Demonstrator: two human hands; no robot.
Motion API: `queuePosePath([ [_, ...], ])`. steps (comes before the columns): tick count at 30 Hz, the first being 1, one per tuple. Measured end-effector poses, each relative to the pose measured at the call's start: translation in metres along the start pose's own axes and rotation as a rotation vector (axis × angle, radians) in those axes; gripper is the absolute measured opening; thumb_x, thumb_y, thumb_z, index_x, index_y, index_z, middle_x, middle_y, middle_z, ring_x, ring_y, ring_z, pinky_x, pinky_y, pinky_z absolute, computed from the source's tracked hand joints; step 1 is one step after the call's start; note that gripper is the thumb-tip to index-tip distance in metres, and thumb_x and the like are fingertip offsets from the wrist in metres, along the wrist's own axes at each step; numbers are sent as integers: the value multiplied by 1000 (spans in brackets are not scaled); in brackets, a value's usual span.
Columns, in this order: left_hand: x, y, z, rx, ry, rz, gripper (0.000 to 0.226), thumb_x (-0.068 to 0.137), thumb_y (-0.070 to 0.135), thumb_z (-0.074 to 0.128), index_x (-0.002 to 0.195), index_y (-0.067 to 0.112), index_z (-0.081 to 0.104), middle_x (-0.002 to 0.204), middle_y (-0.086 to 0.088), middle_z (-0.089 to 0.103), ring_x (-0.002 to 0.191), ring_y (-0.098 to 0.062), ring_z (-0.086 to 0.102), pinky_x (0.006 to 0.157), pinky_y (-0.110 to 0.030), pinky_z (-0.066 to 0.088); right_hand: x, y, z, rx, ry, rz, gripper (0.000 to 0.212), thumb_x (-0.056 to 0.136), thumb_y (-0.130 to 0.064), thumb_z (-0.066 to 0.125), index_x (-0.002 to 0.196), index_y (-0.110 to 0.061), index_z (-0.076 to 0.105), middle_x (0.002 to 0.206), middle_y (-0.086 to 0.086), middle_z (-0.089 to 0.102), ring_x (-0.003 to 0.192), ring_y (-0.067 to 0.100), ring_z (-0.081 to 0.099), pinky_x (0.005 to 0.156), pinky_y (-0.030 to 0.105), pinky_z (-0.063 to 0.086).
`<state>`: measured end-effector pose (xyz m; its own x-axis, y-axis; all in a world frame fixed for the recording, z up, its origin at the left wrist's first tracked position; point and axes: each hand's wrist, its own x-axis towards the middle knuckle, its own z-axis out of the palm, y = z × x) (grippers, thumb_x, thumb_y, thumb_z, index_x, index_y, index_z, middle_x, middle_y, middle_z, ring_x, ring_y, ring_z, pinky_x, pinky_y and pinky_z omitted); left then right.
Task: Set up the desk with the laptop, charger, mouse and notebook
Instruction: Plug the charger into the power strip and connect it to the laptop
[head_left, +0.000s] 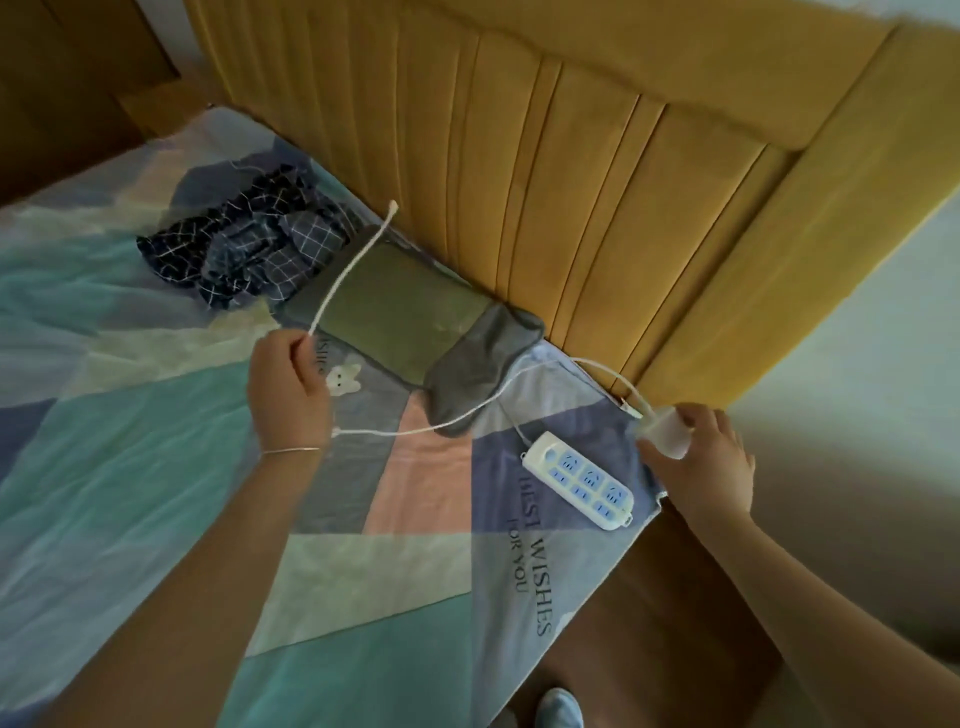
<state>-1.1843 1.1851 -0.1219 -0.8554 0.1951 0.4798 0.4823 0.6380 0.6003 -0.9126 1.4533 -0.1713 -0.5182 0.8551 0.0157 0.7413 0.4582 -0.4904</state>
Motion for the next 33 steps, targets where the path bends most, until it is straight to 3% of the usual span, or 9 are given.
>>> queuePosePath([
  [3,2,-19,28,-1,-64,-46,13,94,4,47,93,-4,57,88,-26,57,79,-35,52,67,-27,30,26,1,16,57,23,54,54,71,-35,76,115,-15,54,112,12,58,101,37,53,87,46,40],
  [7,-21,-66,80,54,-181,-302,16,89,8,56,97,-5,57,93,-29,57,85,-40,56,69,-40,38,53,18,54,100,-9,87,55,70,-39,76,114,-17,53,110,10,59,95,35,57,86,50,46],
  [12,-84,-78,123,244,0,-497,72,75,41,59,131,3,34,129,-28,41,115,-45,41,89,-54,39,64,50,85,195,5,181,55,69,-39,77,113,-16,55,110,8,61,91,31,60,75,36,47],
  [14,-103,-57,134,274,38,-276,75,76,42,55,137,5,31,139,-27,35,127,-42,34,102,-54,31,63,61,90,208,1,198,54,69,-39,77,112,-14,56,108,8,62,90,29,61,71,32,43],
  [16,-122,-30,152,213,-92,93,68,82,39,54,137,6,32,142,-27,33,131,-42,31,108,-51,26,60,70,92,209,-24,203,52,69,-40,77,110,-16,56,105,6,63,88,26,61,68,30,42],
  [19,-144,3,193,62,-564,393,71,81,39,63,140,16,32,147,-21,31,135,-38,28,107,-54,31,57,79,94,224,-40,199,49,69,-40,77,108,-19,56,102,3,64,86,24,61,66,30,43],
  [22,-161,8,240,157,-975,624,86,71,52,68,142,24,29,151,-13,26,139,-36,21,108,-58,26,54,84,98,245,-63,181,48,69,-36,79,108,-19,56,101,2,64,86,21,61,61,25,41],
  [27,-171,0,304,187,-1184,794,93,73,60,64,147,29,18,156,-8,16,144,-31,3,117,-51,-4,51,98,119,490,-179,272,45,72,-25,78,112,-21,56,97,-1,65,86,20,64,68,29,49],
  [33,-183,-23,327,-59,-1099,742,89,64,59,72,141,30,36,140,-5,41,136,-27,29,117,-48,12,41,116,145,654,-338,313,26,80,-8,69,105,-11,63,91,1,71,84,12,69,61,15,52],
])
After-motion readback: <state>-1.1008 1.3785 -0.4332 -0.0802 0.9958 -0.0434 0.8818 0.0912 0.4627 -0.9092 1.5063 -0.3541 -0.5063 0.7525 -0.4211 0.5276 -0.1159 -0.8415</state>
